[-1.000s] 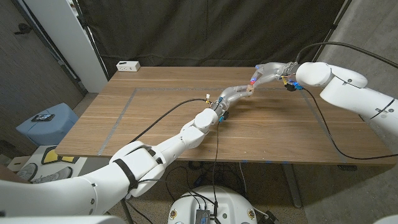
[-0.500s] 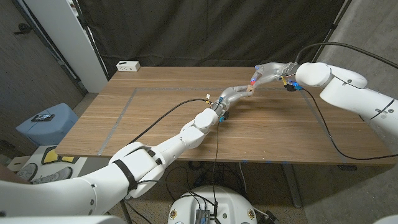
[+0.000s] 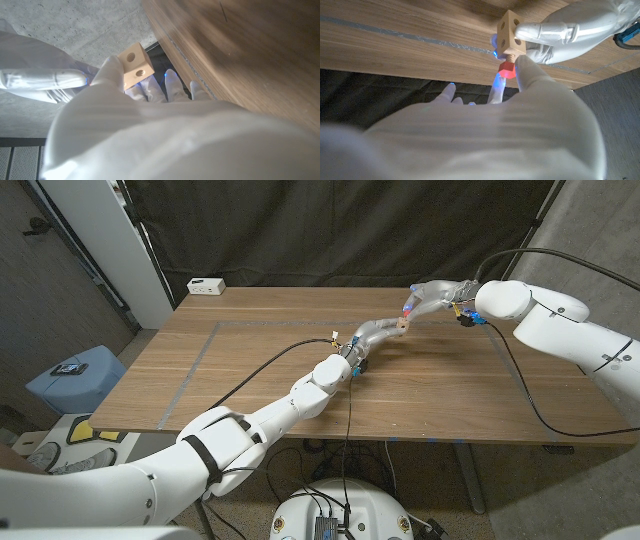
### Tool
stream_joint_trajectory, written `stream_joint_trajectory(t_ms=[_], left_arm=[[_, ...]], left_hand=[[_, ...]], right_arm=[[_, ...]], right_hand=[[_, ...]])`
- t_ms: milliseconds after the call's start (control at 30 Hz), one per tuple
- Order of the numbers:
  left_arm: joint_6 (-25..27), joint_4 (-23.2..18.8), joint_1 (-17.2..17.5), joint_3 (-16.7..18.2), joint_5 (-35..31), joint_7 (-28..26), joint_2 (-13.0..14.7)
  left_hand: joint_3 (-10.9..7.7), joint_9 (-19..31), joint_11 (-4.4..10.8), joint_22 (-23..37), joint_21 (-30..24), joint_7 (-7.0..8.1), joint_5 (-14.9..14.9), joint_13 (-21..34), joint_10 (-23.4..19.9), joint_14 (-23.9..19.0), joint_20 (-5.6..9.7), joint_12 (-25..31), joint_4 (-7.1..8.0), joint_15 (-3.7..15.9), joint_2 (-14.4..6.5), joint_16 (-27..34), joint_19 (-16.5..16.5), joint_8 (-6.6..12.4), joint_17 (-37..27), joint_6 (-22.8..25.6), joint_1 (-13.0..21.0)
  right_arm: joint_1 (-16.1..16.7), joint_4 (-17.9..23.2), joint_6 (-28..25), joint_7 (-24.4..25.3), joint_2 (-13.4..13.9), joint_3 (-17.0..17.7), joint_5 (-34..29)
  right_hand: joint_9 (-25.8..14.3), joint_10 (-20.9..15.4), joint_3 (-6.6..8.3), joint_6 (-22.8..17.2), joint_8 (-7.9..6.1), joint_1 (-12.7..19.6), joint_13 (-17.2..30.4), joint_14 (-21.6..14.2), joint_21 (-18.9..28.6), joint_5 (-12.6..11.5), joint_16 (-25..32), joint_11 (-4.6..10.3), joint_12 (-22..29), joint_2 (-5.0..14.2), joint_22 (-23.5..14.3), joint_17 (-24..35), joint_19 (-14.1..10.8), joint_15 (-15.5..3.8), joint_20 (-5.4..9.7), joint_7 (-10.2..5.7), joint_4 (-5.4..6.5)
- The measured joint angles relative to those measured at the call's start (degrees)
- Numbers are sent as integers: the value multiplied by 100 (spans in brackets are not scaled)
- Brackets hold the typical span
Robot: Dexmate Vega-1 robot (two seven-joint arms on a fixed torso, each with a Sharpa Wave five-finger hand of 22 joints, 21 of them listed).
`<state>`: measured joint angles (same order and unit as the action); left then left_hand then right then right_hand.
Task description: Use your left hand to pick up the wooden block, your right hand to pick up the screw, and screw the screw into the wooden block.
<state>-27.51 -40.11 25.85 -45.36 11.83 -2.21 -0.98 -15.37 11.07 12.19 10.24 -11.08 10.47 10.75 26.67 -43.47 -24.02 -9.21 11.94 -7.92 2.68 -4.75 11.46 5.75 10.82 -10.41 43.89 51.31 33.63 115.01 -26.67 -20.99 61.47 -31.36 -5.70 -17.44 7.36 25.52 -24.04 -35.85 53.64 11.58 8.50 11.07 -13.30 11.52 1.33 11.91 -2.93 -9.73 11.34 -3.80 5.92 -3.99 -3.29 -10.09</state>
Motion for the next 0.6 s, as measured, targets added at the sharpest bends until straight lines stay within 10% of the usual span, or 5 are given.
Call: stream_joint_trajectory(t_ms=[600], left_arm=[[-76, 182, -72, -3, 27, 80, -65]], left_hand=[[-14, 1, 0, 0, 0, 4, 0, -12, 0, 0, 0, 0, 13, 0, 30, 0, 0, 23, 0, 1, -29]], right_arm=[[-56, -90, 48, 1, -42, -30, -32]], right_hand=[[-10, 23, -10, 101, 0, -1, 0, 0, 0, 40, 0, -22, 0, 0, 0, -1, 0, 0, 0, 22, 52]])
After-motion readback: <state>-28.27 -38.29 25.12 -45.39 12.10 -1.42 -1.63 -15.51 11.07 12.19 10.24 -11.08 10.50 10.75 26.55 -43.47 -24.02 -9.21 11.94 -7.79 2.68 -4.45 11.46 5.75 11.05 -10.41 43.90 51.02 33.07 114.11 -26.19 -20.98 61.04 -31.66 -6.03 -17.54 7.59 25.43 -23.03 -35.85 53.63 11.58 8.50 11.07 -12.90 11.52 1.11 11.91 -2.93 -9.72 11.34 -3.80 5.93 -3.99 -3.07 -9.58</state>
